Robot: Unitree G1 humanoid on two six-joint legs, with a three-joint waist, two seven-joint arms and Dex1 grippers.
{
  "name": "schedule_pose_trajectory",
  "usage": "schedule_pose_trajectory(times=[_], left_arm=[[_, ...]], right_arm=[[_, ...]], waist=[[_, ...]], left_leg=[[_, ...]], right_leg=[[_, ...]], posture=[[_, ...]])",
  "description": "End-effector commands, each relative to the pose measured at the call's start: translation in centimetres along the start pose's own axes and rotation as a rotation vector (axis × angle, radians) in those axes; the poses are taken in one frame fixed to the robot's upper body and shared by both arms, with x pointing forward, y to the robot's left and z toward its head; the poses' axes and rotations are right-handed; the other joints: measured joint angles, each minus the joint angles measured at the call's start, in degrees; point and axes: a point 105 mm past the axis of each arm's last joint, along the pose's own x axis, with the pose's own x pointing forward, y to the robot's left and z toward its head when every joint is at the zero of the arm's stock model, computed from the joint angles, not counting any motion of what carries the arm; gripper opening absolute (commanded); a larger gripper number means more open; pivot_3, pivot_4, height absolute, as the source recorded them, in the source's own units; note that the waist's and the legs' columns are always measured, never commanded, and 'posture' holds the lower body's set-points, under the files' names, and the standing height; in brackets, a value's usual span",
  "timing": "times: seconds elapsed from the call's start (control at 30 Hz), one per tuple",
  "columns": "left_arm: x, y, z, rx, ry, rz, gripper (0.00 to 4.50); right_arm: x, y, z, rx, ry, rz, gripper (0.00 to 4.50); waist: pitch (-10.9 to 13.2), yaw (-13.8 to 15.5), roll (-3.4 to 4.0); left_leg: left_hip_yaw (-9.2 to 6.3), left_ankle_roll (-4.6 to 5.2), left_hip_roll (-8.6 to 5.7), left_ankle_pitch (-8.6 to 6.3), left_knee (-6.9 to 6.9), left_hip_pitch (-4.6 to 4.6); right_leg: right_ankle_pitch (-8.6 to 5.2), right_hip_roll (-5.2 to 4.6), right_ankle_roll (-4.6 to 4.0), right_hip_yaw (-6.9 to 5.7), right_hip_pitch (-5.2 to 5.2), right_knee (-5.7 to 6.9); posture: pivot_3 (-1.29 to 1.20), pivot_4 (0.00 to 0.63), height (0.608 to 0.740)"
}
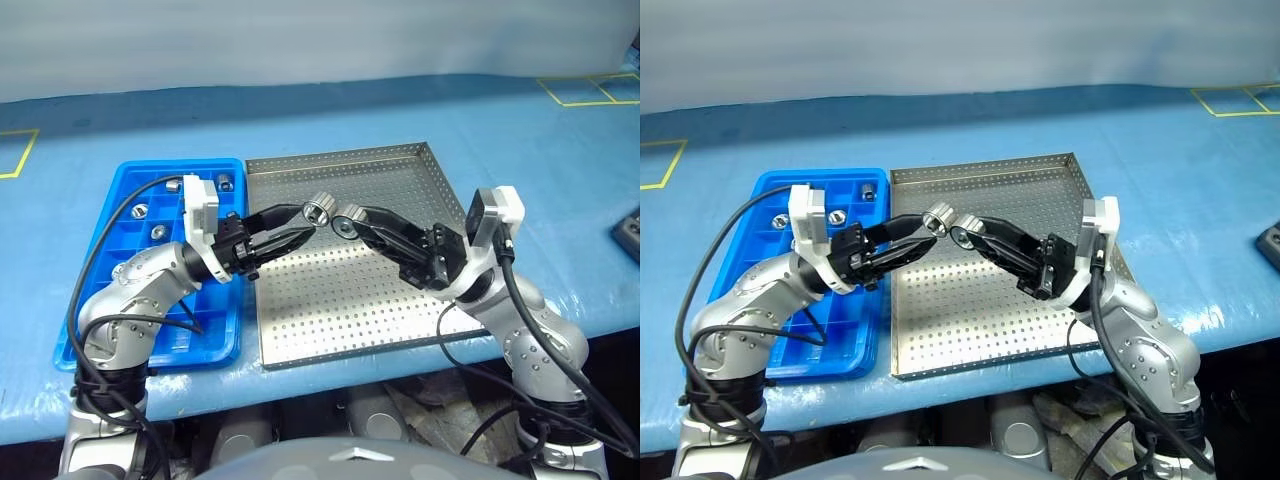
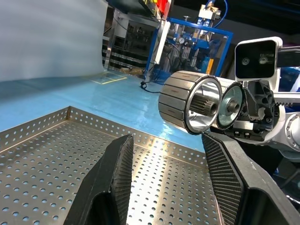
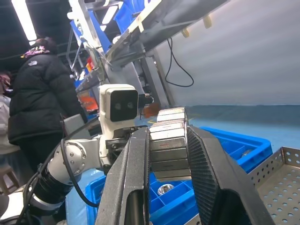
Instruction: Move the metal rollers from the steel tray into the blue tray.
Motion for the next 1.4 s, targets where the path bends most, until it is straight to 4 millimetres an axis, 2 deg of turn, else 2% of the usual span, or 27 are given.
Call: schedule_pose_trajectory(times=[0.03,0.23,0.47,0.97,1.4], left_arm=[[0.3,-0.4,1.2,0.020,-0.062,-0.030,2.51],[-0.2,-0.7,2.4,0.003,-0.133,-0.045,2.51],[-0.6,-1.2,2.8,-0.011,-0.164,-0.065,2.51],[-1.5,-2.7,3.5,0.006,-0.160,-0.099,2.51],[-1.4,-2.3,3.3,-0.061,-0.187,-0.092,2.51]], right_arm=[[1.1,1.9,0.7,-0.002,-0.024,0.114,0.80],[1.2,1.7,0.5,0.011,-0.018,0.116,0.80],[1.2,1.6,0.5,0.033,-0.023,0.119,0.80],[-0.1,-0.4,1.7,0.245,-0.196,0.096,0.80],[0.6,1.2,1.3,0.300,-0.198,0.200,0.80]], waist=[[0.00,0.03,0.00],[0.00,0.03,0.00],[0.00,0.16,0.00],[0.00,0.49,0.01],[0.00,0.67,0.02]], left_leg=[[0.00,0.00,0.00,0.00,0.00,0.00],[0.00,-0.02,0.00,0.01,0.00,0.00],[0.00,-0.03,-0.01,0.02,0.00,0.00],[0.00,-0.02,0.00,0.01,0.00,-0.01],[0.00,-0.02,0.00,0.01,0.00,-0.01]], right_leg=[[0.00,0.00,0.00,0.00,0.00,0.00],[0.00,-0.01,0.01,0.00,-0.01,0.00],[0.01,-0.02,0.01,0.01,-0.01,0.00],[0.00,-0.01,0.00,0.01,-0.02,-0.01],[0.00,0.00,0.00,0.01,-0.01,0.00]], posture=[[-0.24,0.150,0.740],[-0.22,0.150,0.740],[-0.22,0.150,0.740],[-0.22,0.150,0.740],[-0.21,0.150,0.740]])
